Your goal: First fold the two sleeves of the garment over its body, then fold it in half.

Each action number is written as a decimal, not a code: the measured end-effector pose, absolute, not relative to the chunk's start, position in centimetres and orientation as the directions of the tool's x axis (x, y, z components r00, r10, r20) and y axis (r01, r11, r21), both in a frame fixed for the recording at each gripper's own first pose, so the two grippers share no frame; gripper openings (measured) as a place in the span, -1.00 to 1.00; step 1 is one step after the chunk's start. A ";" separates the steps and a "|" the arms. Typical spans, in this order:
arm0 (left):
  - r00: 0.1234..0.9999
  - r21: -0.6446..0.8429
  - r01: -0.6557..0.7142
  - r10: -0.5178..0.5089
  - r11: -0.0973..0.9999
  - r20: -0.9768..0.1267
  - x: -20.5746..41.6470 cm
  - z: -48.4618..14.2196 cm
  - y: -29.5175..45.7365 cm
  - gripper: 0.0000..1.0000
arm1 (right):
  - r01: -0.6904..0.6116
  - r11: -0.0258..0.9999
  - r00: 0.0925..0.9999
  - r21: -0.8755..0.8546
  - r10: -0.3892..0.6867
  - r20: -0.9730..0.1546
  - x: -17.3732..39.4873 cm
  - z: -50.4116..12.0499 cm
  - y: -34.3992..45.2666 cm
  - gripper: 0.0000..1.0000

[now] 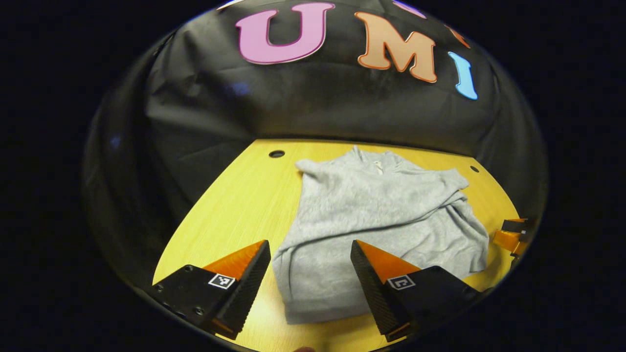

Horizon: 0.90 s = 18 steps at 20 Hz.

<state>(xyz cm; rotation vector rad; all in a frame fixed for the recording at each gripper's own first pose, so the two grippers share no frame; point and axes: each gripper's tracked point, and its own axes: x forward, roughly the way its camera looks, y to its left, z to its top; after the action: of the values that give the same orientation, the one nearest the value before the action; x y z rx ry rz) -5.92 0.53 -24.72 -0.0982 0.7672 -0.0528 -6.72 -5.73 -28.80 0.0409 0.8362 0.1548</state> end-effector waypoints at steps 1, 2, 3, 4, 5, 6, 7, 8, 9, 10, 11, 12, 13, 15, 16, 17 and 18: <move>0.699 -0.115 0.004 -0.085 0.993 -0.710 -6.8 -25.6 0.9 0.93 | -0.110 0.989 0.650 0.099 0.147 -0.746 -7.0 -29.3 -5.7 0.92; 0.682 -0.115 -0.003 -0.082 0.993 -0.727 -7.5 -26.5 1.2 0.92 | -0.100 0.990 0.642 0.101 0.142 -0.753 -7.2 -29.7 -5.7 0.92; 0.665 -0.112 -0.008 -0.079 0.994 -0.743 -8.1 -27.3 1.6 0.94 | -0.092 0.991 0.633 0.100 0.135 -0.763 -7.5 -30.3 -5.7 0.92; 0.649 -0.113 -0.010 -0.080 0.993 -0.757 -8.9 -28.2 1.7 0.94 | -0.086 0.992 0.622 0.098 0.130 -0.772 -7.8 -30.7 -5.8 0.92; 0.632 -0.118 -0.010 -0.085 0.993 -0.770 -9.5 -28.8 1.6 0.94 | -0.081 0.992 0.611 0.093 0.123 -0.782 -8.1 -31.2 -5.9 0.92; 0.618 -0.122 -0.008 -0.091 0.992 -0.781 -10.2 -29.5 1.5 0.94 | -0.076 0.993 0.599 0.088 0.116 -0.792 -8.3 -31.7 -6.0 0.92; 0.607 -0.127 -0.005 -0.098 0.992 -0.789 -10.7 -30.0 1.4 0.94 | -0.070 0.994 0.589 0.083 0.108 -0.801 -8.6 -32.2 -6.2 0.92; 0.594 -0.129 -0.002 -0.103 0.992 -0.798 -10.9 -30.4 1.5 0.94 | -0.064 0.995 0.580 0.082 0.104 -0.808 -8.9 -32.5 -6.3 0.92; 0.584 -0.130 -0.001 -0.105 0.991 -0.805 -11.2 -30.8 1.6 0.94 | -0.058 0.995 0.571 0.084 0.102 -0.815 -9.1 -32.9 -6.3 0.92; 0.573 -0.129 -0.002 -0.105 0.992 -0.812 -11.6 -31.3 1.6 0.94 | -0.054 0.995 0.561 0.085 0.101 -0.821 -9.3 -33.2 -6.3 0.92; 0.564 -0.132 -0.005 -0.106 0.991 -0.819 -11.9 -31.6 1.5 0.94 | -0.053 0.995 0.553 0.083 0.098 -0.828 -9.6 -33.6 -6.3 0.92; 0.577 -0.132 -0.004 -0.105 0.991 -0.810 -11.7 -31.5 1.4 0.94 | -0.052 0.995 0.544 0.081 0.096 -0.834 -9.8 -33.9 -6.2 0.92; 0.576 -0.134 0.001 -0.110 0.991 -0.810 -11.6 -31.6 1.2 0.94 | -0.051 0.995 0.535 0.086 0.100 -0.839 -10.0 -34.1 -6.1 0.93; 0.577 -0.128 0.008 -0.110 0.992 -0.809 -11.3 -31.9 1.2 0.94 | -0.046 0.995 0.509 0.087 0.098 -0.855 -10.7 -34.9 -6.0 0.92; 0.568 -0.127 0.007 -0.109 0.992 -0.816 -11.5 -32.0 1.1 0.94 | -0.051 0.996 0.518 0.077 0.093 -0.850 -10.5 -34.8 -6.1 0.92; 0.578 -0.126 0.004 -0.105 0.992 -0.809 -11.4 -31.9 1.3 0.96 | -0.061 0.996 0.519 0.061 0.083 -0.851 -10.6 -35.0 -6.1 0.83; 0.578 -0.127 -0.001 -0.103 0.992 -0.809 -11.5 -32.0 1.2 0.96 | -0.081 0.996 0.523 0.040 0.076 -0.849 -10.8 -34.9 -6.1 0.80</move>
<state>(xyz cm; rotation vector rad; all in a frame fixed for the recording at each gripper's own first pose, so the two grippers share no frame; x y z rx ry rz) -11.53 1.25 -31.99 -0.1178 0.9529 -0.0603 -10.79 -6.13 -34.90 -0.0048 1.0161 0.0943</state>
